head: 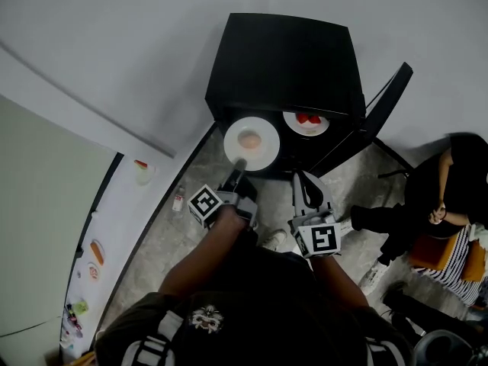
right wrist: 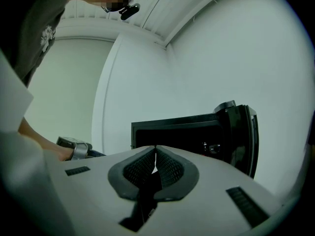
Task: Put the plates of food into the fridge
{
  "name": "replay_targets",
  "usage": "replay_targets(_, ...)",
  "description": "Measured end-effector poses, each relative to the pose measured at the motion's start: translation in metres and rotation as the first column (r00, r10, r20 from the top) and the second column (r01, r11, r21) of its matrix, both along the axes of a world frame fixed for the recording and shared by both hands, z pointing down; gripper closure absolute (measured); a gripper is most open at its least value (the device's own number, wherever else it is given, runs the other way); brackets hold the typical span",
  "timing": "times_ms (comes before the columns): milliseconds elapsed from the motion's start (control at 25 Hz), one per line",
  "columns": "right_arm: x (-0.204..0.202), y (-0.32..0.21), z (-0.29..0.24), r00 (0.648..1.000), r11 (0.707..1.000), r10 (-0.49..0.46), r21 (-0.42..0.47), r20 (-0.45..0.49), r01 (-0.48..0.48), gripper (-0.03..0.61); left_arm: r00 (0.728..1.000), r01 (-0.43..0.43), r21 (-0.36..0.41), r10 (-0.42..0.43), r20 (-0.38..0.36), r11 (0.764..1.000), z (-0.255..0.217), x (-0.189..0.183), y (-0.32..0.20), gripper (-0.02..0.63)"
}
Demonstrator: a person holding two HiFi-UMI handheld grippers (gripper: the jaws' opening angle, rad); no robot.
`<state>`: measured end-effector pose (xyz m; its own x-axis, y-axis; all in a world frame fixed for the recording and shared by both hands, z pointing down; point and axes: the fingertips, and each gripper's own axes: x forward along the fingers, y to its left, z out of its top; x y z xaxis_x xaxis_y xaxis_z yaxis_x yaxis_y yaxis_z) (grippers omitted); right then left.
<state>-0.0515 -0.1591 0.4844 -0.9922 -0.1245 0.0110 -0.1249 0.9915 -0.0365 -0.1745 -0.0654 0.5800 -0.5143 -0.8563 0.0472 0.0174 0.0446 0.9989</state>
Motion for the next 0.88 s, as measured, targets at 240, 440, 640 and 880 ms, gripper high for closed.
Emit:
replay_targets(240, -0.007, 0.004, 0.007, 1.0, 1.0, -0.017, -0.01, -0.006, 0.017, 0.552, 1.0, 0.017, -0.018, -0.017, -0.002, 1.0, 0.013, -0.021, -0.017, 0.578)
replay_targets(440, -0.009, 0.0, 0.017, 0.999, 1.0, -0.012, -0.019, -0.047, 0.012, 0.552, 1.0, 0.02, -0.032, -0.02, -0.004, 0.999, 0.019, -0.035, -0.035, 0.577)
replay_targets(640, -0.012, -0.003, 0.02, 0.999, 0.999, -0.016, -0.033, -0.051, 0.014, 0.552, 0.999, 0.045, -0.043, -0.044, 0.026, 0.998, 0.016, -0.052, -0.051, 0.577)
replay_targets(880, -0.015, -0.007, 0.018, 0.998, 1.0, -0.006, -0.022, -0.055, 0.005, 0.552, 0.997, 0.063, -0.07, -0.06, 0.046, 0.996, 0.016, -0.064, -0.06, 0.577)
